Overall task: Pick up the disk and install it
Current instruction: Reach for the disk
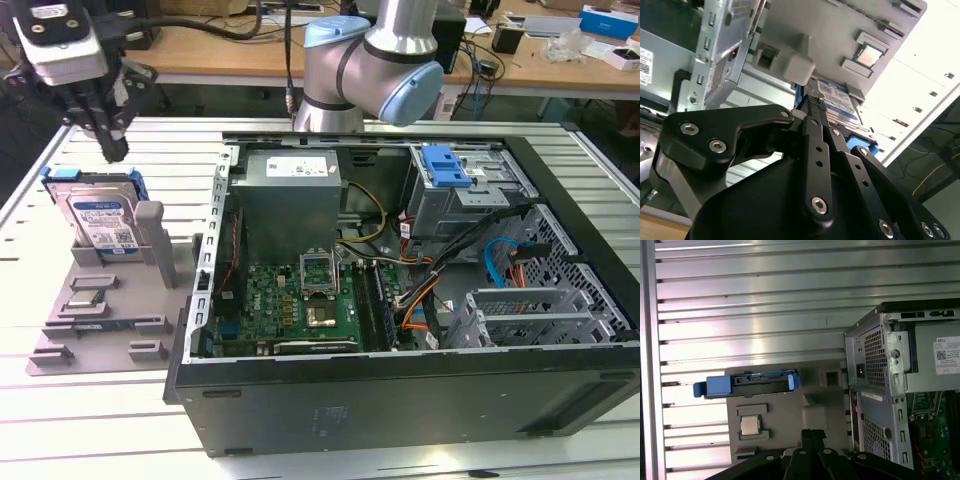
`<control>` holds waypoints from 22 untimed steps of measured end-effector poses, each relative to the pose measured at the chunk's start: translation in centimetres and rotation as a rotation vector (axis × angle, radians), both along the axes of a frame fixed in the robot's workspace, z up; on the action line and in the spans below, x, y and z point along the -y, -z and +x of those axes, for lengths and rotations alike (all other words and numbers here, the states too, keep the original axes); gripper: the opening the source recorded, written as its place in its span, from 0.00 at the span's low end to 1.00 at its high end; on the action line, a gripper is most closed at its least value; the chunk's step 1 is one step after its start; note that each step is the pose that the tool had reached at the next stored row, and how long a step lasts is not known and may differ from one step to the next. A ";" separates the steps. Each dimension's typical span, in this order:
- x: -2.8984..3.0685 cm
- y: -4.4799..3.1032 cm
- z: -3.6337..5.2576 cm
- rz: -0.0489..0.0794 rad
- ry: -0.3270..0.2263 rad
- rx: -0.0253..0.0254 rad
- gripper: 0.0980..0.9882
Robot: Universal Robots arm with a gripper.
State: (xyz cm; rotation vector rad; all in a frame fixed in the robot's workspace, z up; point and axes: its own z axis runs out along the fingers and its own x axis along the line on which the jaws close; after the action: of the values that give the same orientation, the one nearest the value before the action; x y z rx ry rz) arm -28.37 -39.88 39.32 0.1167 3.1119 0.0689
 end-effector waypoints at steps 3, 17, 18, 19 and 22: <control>0.00 0.01 -1.49 0.000 0.000 0.0003 0.01; 0.00 0.09 -7.72 0.000 0.000 0.0014 0.01; 0.00 0.10 -8.01 0.000 0.000 0.0014 0.01; 0.00 0.11 -8.39 0.000 0.000 0.0014 0.01; 0.00 0.13 -8.92 0.000 0.000 0.0014 0.01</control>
State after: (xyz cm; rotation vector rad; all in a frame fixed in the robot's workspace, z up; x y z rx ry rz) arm -37.29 -39.89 39.20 0.1163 3.1105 0.0690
